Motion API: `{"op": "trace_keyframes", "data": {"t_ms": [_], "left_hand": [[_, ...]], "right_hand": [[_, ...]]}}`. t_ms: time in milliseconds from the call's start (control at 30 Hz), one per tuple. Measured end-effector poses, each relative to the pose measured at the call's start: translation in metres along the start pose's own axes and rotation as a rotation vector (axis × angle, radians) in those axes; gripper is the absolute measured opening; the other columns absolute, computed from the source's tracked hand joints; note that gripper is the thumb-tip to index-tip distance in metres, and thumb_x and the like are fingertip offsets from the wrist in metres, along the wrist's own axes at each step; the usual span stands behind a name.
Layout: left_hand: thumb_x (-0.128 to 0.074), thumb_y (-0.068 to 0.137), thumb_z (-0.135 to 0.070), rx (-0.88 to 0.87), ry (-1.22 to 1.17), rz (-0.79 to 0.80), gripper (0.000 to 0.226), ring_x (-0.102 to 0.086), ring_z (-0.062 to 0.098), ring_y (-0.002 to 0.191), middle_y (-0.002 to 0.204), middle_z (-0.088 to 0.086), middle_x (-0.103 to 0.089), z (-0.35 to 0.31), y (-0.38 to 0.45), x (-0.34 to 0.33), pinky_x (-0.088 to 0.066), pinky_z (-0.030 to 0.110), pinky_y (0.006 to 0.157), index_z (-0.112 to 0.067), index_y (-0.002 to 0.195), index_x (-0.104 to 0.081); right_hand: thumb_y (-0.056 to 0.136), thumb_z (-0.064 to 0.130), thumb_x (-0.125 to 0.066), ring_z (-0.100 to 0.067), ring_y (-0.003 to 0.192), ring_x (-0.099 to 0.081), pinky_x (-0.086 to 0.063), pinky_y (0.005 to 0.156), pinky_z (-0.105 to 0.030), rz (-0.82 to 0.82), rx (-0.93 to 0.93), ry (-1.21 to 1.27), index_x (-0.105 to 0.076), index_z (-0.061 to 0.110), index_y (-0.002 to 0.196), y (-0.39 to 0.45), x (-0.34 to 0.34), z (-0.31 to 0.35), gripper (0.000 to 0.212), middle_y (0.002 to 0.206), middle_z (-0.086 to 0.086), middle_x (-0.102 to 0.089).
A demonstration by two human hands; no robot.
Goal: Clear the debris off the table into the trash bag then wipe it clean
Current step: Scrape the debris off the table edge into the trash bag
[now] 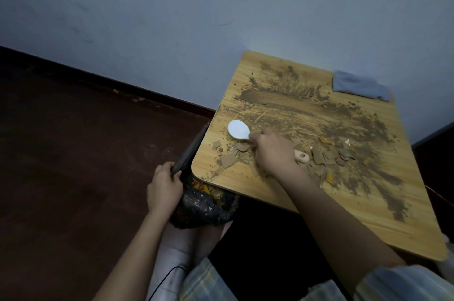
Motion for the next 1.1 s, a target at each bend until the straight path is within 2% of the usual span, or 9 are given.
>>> {"op": "trace_keyframes", "data": {"t_ms": [233, 367, 533, 800, 867, 1100], "left_hand": [[-0.051, 0.094, -0.017, 0.005, 0.005, -0.004, 0.019, -0.058, 0.036, 0.098, 0.109, 0.007, -0.055, 0.002, 0.000, 0.002, -0.039, 0.039, 0.077, -0.017, 0.111, -0.058], [-0.051, 0.094, -0.018, 0.018, 0.002, -0.002, 0.019, -0.058, 0.036, 0.098, 0.110, 0.007, -0.055, 0.004, 0.000, 0.001, -0.039, 0.039, 0.077, -0.017, 0.112, -0.058], [-0.051, 0.094, -0.018, 0.018, 0.002, 0.006, 0.018, -0.058, 0.035, 0.098, 0.110, 0.006, -0.055, 0.004, -0.001, -0.001, -0.040, 0.040, 0.078, -0.018, 0.111, -0.058], [-0.051, 0.094, -0.017, 0.026, 0.000, -0.001, 0.018, -0.057, 0.035, 0.098, 0.108, 0.007, -0.055, 0.008, -0.003, 0.001, -0.039, 0.039, 0.078, -0.016, 0.111, -0.058], [-0.051, 0.094, -0.017, 0.029, -0.001, 0.004, 0.018, -0.058, 0.035, 0.097, 0.108, 0.007, -0.055, 0.008, -0.003, 0.000, -0.038, 0.038, 0.076, -0.017, 0.110, -0.058], [-0.051, 0.095, -0.017, 0.019, 0.007, 0.005, 0.018, -0.058, 0.036, 0.097, 0.108, 0.007, -0.055, 0.007, -0.003, -0.002, -0.037, 0.038, 0.074, -0.016, 0.111, -0.058]], "right_hand": [[0.094, 0.013, -0.048, -0.028, 0.103, -0.055, -0.034, 0.068, -0.031, -0.005, 0.161, -0.014, -0.057, 0.025, 0.127, -0.008, -0.001, 0.034, 0.037, 0.112, -0.007, -0.053], [0.094, 0.014, -0.047, -0.028, 0.097, -0.057, -0.035, 0.063, -0.031, -0.028, 0.163, -0.015, -0.057, 0.024, 0.128, -0.005, 0.009, 0.038, 0.037, 0.108, -0.007, -0.053], [0.096, 0.013, -0.047, -0.029, 0.101, -0.055, -0.038, 0.068, -0.034, -0.003, 0.183, -0.032, -0.053, 0.023, 0.133, 0.002, 0.008, 0.050, 0.039, 0.114, -0.008, -0.052], [0.099, 0.023, -0.043, -0.028, 0.100, -0.055, -0.038, 0.065, -0.031, 0.008, 0.362, 0.011, -0.058, 0.028, 0.129, -0.020, 0.001, 0.063, 0.034, 0.109, -0.006, -0.054], [0.097, 0.023, -0.043, -0.027, 0.099, -0.056, -0.040, 0.065, -0.030, -0.004, 0.336, 0.036, -0.058, 0.029, 0.128, -0.022, 0.003, 0.052, 0.035, 0.110, -0.004, -0.054], [0.095, 0.023, -0.047, -0.028, 0.094, -0.057, -0.031, 0.060, -0.028, -0.060, 0.037, 0.027, -0.059, 0.027, 0.125, -0.021, 0.009, -0.007, 0.032, 0.105, -0.005, -0.054]]}}
Point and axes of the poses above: each hand's wrist, its own y-axis towards the middle knuckle, its own x-axis out of the back of the hand, z = x × y, the point moved 9 cm from there along y, towards the middle knuckle
